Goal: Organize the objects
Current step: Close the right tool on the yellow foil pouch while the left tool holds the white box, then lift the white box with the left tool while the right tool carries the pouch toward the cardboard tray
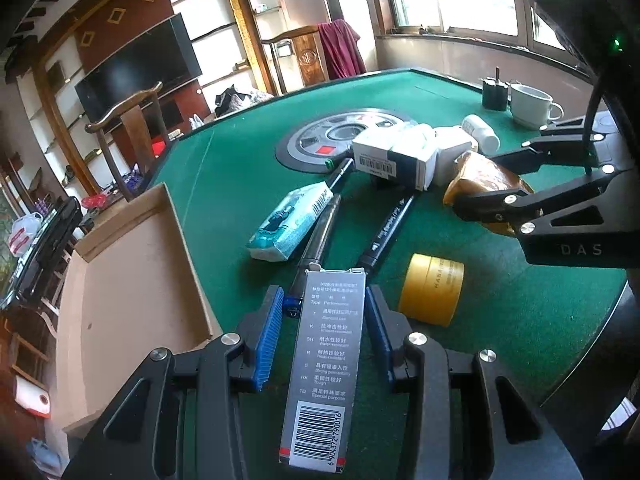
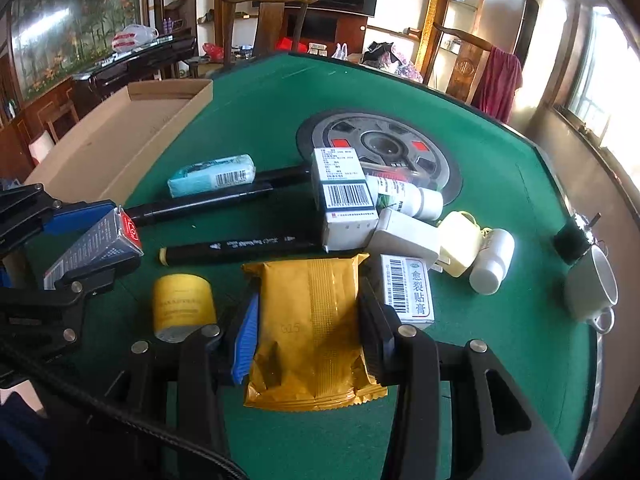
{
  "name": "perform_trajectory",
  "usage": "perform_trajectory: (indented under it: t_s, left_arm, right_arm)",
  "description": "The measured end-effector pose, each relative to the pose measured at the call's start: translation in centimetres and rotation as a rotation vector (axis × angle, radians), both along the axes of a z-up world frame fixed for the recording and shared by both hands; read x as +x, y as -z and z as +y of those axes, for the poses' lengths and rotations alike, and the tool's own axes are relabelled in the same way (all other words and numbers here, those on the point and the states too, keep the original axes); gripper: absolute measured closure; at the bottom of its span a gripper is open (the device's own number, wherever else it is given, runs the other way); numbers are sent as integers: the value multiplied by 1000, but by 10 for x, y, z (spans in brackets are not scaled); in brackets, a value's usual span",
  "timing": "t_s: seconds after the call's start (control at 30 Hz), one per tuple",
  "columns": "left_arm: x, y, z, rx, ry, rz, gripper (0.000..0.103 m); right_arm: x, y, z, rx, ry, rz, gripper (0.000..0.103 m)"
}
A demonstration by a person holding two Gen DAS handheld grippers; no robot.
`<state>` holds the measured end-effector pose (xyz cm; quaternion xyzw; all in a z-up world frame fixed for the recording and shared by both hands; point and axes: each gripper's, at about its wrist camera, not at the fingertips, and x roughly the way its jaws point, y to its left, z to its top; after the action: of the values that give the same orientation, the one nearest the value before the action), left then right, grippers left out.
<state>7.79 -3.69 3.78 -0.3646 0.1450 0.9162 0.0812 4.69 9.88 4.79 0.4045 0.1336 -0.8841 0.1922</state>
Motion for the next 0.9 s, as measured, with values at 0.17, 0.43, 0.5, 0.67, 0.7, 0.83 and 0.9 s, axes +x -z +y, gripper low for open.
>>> perform_trajectory:
  t_s: [0.17, 0.43, 0.5, 0.67, 0.7, 0.83, 0.9]
  left_arm:
    - [2, -8, -11, 33, -23, 24, 67]
    - [4, -23, -47, 149, -58, 43, 67]
    - [5, -26, -54, 168, -65, 47, 67]
    - [8, -28, -69, 214, -67, 46, 67]
    - [9, -28, -72, 235, -58, 40, 67]
    - [13, -28, -69, 297, 21, 6, 67]
    - [16, -29, -61, 304, 65, 3, 67]
  right_arm:
    - [2, -9, -7, -8, 1, 14, 61]
    - [8, -22, -25, -16, -13, 34, 61]
    - [9, -23, -31, -17, -19, 37, 61]
    - [13, -26, -44, -13, -40, 43, 61]
    - [14, -25, -46, -14, -45, 41, 61]
    - [13, -23, -47, -19, -49, 28, 61]
    - [14, -21, -45, -26, -44, 26, 61]
